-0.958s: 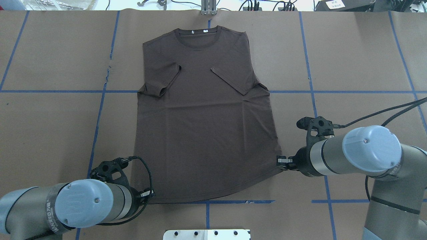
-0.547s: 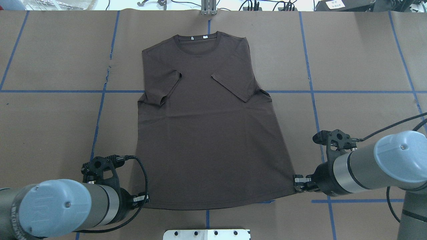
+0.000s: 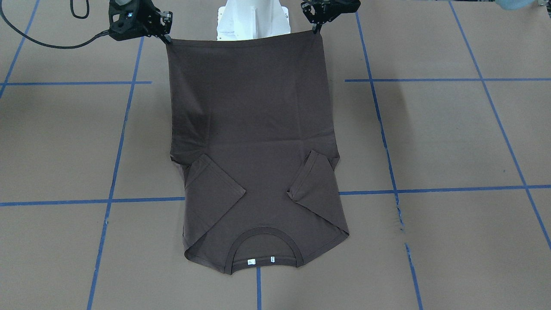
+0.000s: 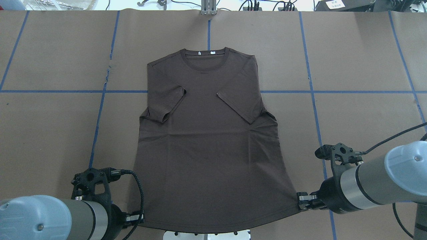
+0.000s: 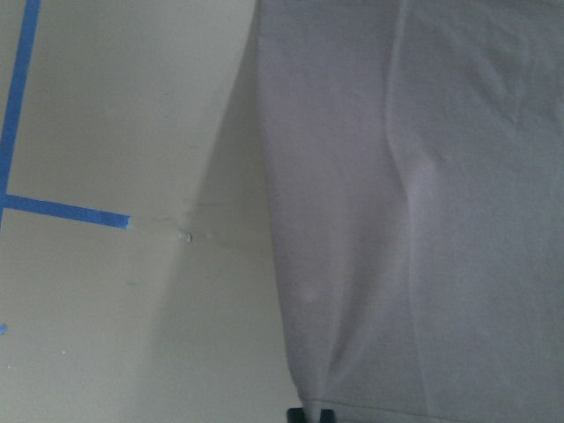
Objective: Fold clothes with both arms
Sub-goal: 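Lift the hem with both grippers and fold it toward the collar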
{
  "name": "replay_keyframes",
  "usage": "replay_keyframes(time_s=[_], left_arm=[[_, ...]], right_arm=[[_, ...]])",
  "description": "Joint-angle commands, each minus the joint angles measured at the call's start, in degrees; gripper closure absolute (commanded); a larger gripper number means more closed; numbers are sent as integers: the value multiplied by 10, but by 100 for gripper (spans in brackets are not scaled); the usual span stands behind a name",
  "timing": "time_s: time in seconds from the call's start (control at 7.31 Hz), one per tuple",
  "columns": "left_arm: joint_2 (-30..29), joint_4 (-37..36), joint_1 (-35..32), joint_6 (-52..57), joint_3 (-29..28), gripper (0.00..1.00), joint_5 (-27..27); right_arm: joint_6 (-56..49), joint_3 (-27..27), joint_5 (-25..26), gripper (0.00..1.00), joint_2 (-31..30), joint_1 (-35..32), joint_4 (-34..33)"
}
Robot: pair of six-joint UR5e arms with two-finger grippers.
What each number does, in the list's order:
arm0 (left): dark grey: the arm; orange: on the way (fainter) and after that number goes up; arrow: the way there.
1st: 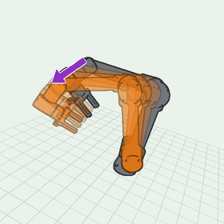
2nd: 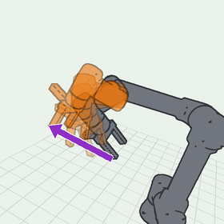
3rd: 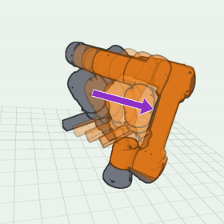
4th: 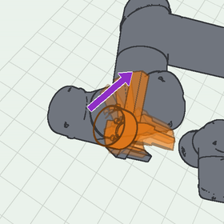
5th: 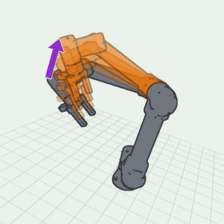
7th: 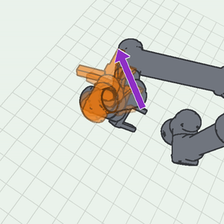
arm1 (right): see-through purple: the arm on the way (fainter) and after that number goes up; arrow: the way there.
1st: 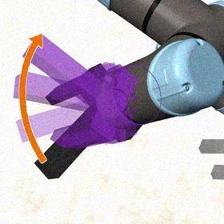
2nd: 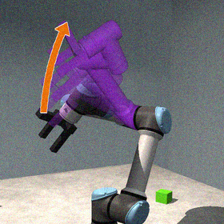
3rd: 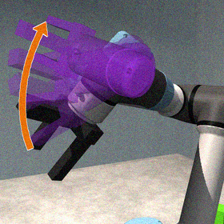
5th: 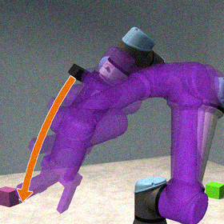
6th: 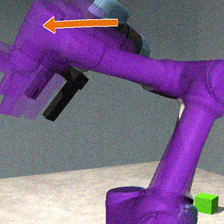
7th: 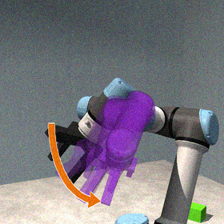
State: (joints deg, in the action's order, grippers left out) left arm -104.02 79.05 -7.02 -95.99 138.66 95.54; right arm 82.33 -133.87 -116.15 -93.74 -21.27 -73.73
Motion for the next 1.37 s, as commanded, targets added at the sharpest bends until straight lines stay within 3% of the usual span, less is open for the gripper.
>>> replay_keyframes(time_s=[0.0, 0.27, 0.55, 0.68, 0.96, 1.23], left_arm=[[-20, -2, -62, 51, -1, 100, 5], [-77, -9, -192, 166, -59, 100, 52], [-129, -2, -291, 242, -167, 100, 79], [-142, 28, -332, 274, -224, 100, 79], [-152, 165, -352, 287, -354, 100, 78], [-192, 254, -377, 289, -472, 100, 78]], right_arm=[[-15, 18, -3, 100, 27, -80, 0], [-114, 109, -16, 100, 118, -174, -1], [-129, 233, -17, 100, 222, -236, 2], [-132, 299, -15, 100, 268, -263, 4], [-139, 414, -6, 100, 345, -278, 5], [-139, 524, -5, 100, 433, -293, 6]])
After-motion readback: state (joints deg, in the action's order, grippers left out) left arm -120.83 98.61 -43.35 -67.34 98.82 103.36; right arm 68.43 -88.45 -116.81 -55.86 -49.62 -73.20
